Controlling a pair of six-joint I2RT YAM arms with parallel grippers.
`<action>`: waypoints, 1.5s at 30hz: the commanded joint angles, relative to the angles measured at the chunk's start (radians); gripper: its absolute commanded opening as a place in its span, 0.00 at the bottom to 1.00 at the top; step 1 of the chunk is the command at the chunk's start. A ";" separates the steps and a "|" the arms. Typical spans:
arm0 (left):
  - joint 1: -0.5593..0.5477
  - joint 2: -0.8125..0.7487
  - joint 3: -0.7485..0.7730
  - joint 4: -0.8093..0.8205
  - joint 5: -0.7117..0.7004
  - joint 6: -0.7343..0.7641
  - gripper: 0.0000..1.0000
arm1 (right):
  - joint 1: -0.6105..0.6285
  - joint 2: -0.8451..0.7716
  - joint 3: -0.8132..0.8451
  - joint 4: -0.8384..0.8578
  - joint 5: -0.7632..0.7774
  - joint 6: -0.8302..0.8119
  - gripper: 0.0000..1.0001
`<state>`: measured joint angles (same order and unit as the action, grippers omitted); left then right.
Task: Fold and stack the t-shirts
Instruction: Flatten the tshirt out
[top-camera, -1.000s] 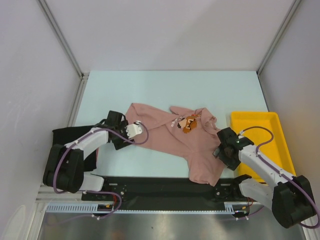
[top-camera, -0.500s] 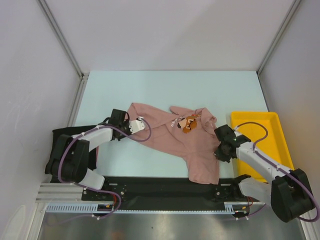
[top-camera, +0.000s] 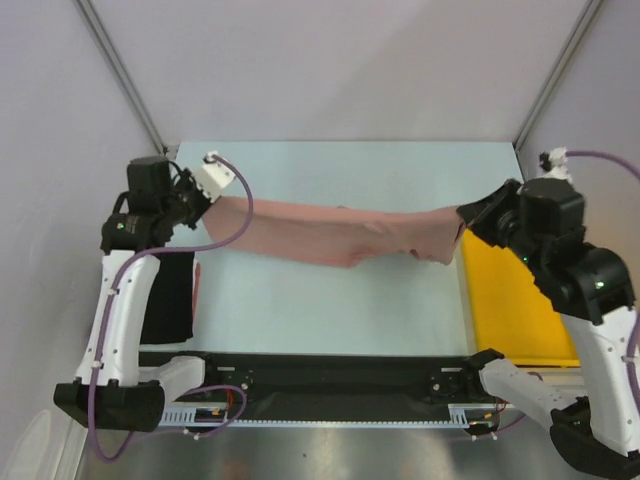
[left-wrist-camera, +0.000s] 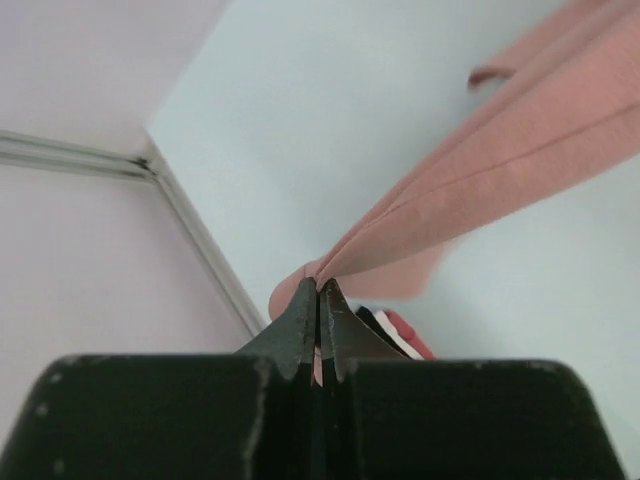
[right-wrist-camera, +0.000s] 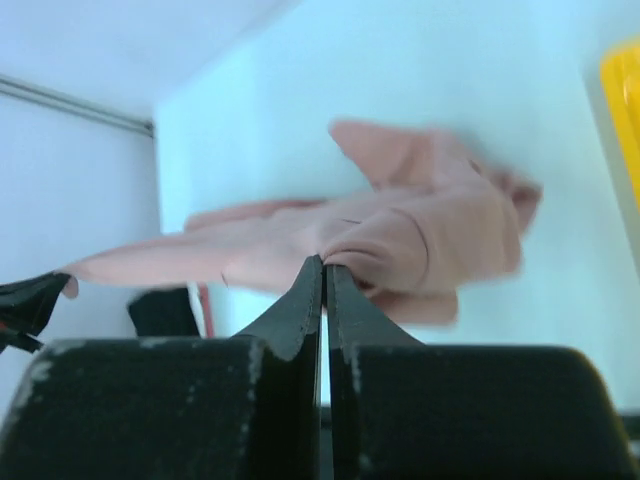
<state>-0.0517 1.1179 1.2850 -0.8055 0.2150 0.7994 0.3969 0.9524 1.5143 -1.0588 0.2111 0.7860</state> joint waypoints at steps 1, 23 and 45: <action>0.010 0.026 0.190 -0.136 0.040 -0.090 0.00 | -0.006 0.120 0.159 -0.057 -0.001 -0.156 0.00; 0.154 0.717 1.253 0.362 -0.197 -0.330 0.00 | -0.431 0.974 1.162 0.790 -0.357 -0.079 0.00; 0.147 -0.104 -0.425 0.379 0.078 0.027 0.00 | -0.400 -0.082 -0.596 0.557 -0.289 -0.190 0.00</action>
<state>0.0750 1.1465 0.9943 -0.3855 0.2779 0.7105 -0.0040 1.0401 1.0245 -0.4500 -0.1448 0.5564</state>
